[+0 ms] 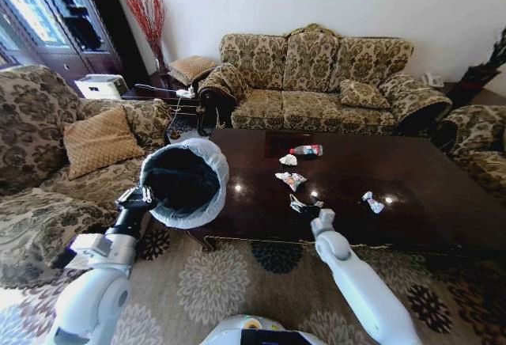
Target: Move to the front of the table and place the trash on the table into the trash bin.
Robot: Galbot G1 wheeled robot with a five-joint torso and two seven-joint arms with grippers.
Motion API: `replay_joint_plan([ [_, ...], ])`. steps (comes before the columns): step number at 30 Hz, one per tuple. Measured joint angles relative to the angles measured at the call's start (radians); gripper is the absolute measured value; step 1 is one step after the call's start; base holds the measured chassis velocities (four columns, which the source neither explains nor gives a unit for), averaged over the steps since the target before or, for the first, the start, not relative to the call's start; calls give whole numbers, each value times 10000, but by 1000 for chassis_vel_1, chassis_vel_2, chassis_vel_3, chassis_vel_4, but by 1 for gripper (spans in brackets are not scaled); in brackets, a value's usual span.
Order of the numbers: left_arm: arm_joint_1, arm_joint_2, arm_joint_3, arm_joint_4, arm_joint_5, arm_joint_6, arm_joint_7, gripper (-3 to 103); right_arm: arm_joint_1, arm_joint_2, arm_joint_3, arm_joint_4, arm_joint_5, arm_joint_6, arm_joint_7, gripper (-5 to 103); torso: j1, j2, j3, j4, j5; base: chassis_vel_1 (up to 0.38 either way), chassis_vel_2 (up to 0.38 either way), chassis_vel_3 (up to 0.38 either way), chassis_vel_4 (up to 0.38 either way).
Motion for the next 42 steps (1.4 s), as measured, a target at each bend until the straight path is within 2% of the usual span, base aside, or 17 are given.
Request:
replay_joint_plan([
  [4,-101,51,81,-17,-23,84,7,1,123,48,-45,-234,8,-36,252,102,1,0,0,-5,0,0,0,0,0],
  [5,-110,52,87,-32,-28,103,9,1,189,62,-67,-361,81,-42,361,93,0,0,0,-5,1,0,0,0,0],
  [8,-110,51,78,-63,-41,111,12,1,239,48,-71,-522,201,-46,346,88,-1,0,0,-3,0,0,0,0,0],
  [11,-118,44,66,-111,-59,130,27,1,297,-19,-110,-683,347,-42,63,71,-1,1,-1,-5,0,0,0,0,0],
  [14,-91,-20,61,-145,-60,136,33,1,395,-58,-240,-764,413,-42,-207,66,-1,0,-1,-4,1,0,0,0,0],
  [17,-80,-87,71,-187,-49,144,33,1,569,-77,-477,-876,422,-42,-424,50,-1,1,-1,-3,0,0,0,0,0],
  [19,-81,-95,78,-198,-47,148,34,1,614,-76,-533,-903,431,-42,-454,50,-1,1,-1,-3,0,0,0,0,0],
  [20,-83,-97,85,-216,-44,163,37,1,693,-52,-615,-962,439,-43,-484,39,-1,1,-1,-3,0,0,0,0,0],
  [23,-93,-77,82,-241,-51,190,38,1,775,-2,-694,-1046,440,-43,-500,33,-1,1,-1,-3,0,0,0,0,0],
  [25,-107,-37,58,-257,-89,209,43,1,790,62,-729,-1123,440,-43,-501,25,-1,1,-1,-3,1,0,0,0,0],
  [28,-110,-23,48,-256,-118,218,46,1,725,87,-728,-1135,439,-43,-503,21,-1,1,-1,-3,0,0,0,0,0],
  [31,-122,-22,46,-255,-129,219,55,1,651,101,-707,-1138,421,-32,-556,22,-2,2,-2,-3,-1,0,0,0,0],
  [32,-134,-19,46,-245,-134,219,59,1,627,122,-693,-1148,399,-13,-571,28,-2,2,-3,-4,-1,0,0,0,0],
  [34,-141,-12,46,-227,-144,219,60,1,614,137,-685,-1150,382,-1,-571,28,-2,2,-3,-4,-1,0,0,0,0],
  [38,-210,40,43,-166,-187,219,62,1,588,145,-680,-1106,367,26,-493,13,-2,2,-2,-3,1,0,0,0,0],
  [42,-277,57,48,-145,-212,227,64,1,551,67,-640,-941,386,30,-322,5,-1,1,-1,-3,3,0,0,0,0],
])
